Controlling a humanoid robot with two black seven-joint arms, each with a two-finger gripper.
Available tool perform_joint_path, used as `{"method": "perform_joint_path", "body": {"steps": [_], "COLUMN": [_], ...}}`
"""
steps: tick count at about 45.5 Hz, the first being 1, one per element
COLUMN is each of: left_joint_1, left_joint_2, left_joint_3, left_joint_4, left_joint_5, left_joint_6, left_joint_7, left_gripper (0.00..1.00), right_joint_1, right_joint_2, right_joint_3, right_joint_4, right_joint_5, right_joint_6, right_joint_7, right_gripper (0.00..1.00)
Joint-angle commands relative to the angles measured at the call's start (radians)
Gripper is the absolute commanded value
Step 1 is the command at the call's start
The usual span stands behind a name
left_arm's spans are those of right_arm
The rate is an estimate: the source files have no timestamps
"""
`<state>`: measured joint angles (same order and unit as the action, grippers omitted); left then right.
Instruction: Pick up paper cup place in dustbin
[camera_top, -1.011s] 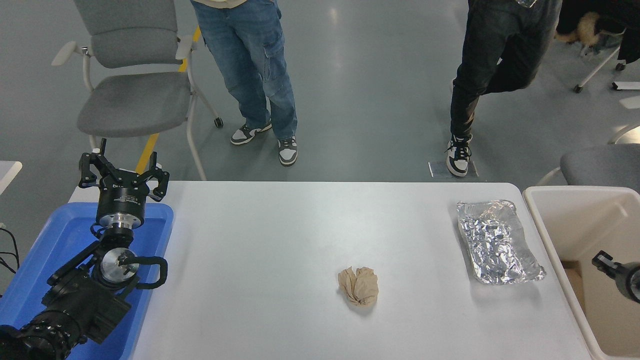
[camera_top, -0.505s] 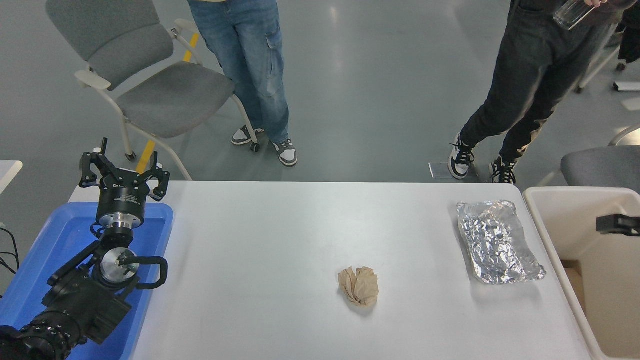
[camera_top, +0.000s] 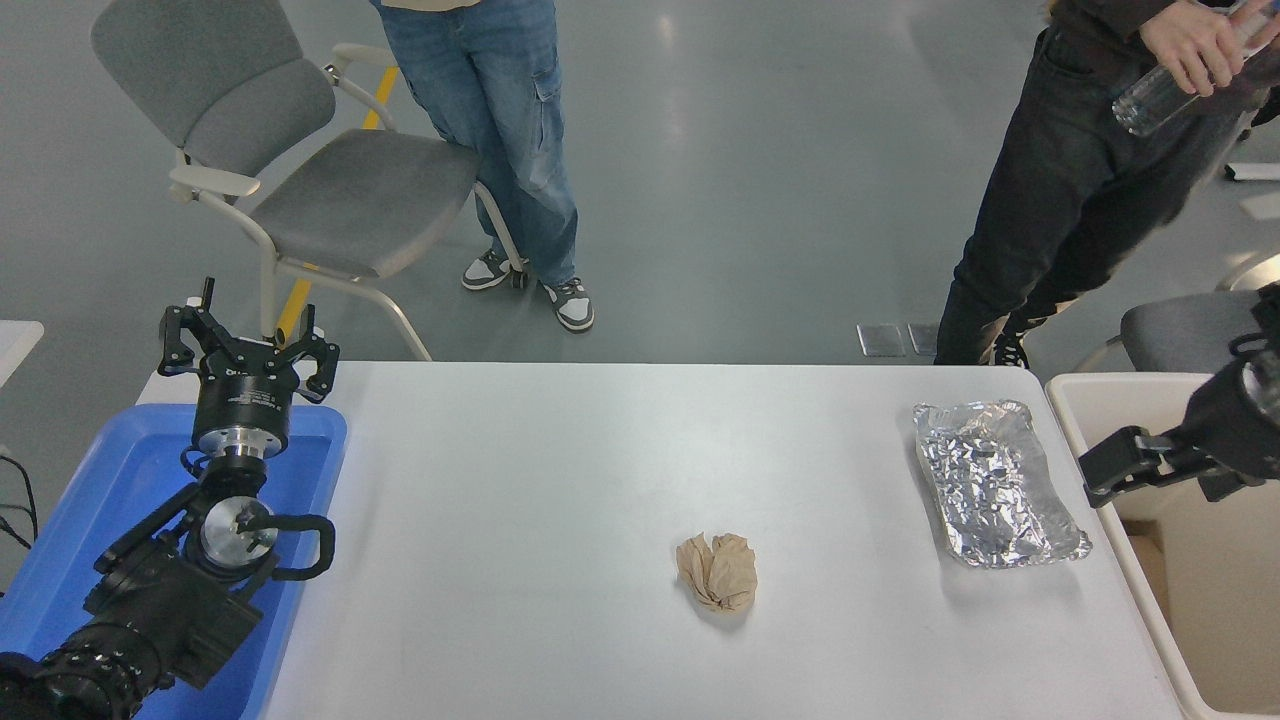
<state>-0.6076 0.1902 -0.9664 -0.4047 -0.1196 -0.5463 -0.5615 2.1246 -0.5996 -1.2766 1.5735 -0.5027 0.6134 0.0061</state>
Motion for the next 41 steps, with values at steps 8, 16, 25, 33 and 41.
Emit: {"method": "perform_joint_path", "body": {"steps": [8, 16, 25, 33, 41], "left_joint_1": [0.000, 0.000, 0.000, 0.000, 0.000], "left_joint_2": [0.000, 0.000, 0.000, 0.000, 0.000], "left_joint_3": [-0.002, -0.002, -0.002, -0.002, -0.002], "left_joint_4": [0.000, 0.001, 0.001, 0.001, 0.001], "left_joint_5": [-0.002, -0.002, -0.002, -0.002, -0.002], "left_joint_6": [0.002, 0.002, 0.002, 0.002, 0.002], "left_joint_7": [0.000, 0.000, 0.000, 0.000, 0.000], "left_gripper": [0.99, 0.99, 0.99, 0.99, 0.99], "right_joint_1": [0.121, 0.184, 0.250, 0.262, 0.261], "right_joint_2": [0.122, 0.132, 0.136, 0.141, 0.146], "right_joint_3": [-0.014, -0.007, -0.009, -0.007, -0.012], "right_joint_4": [0.145, 0.172, 0.172, 0.172, 0.172], "right_joint_5": [0.224, 0.242, 0.254, 0.263, 0.271], "right_joint_6": [0.040, 0.129, 0.155, 0.135, 0.128], "right_joint_7": [0.000, -0.006, -0.006, -0.005, -0.005], "right_gripper": [1.00, 1.00, 1.00, 1.00, 1.00]}}
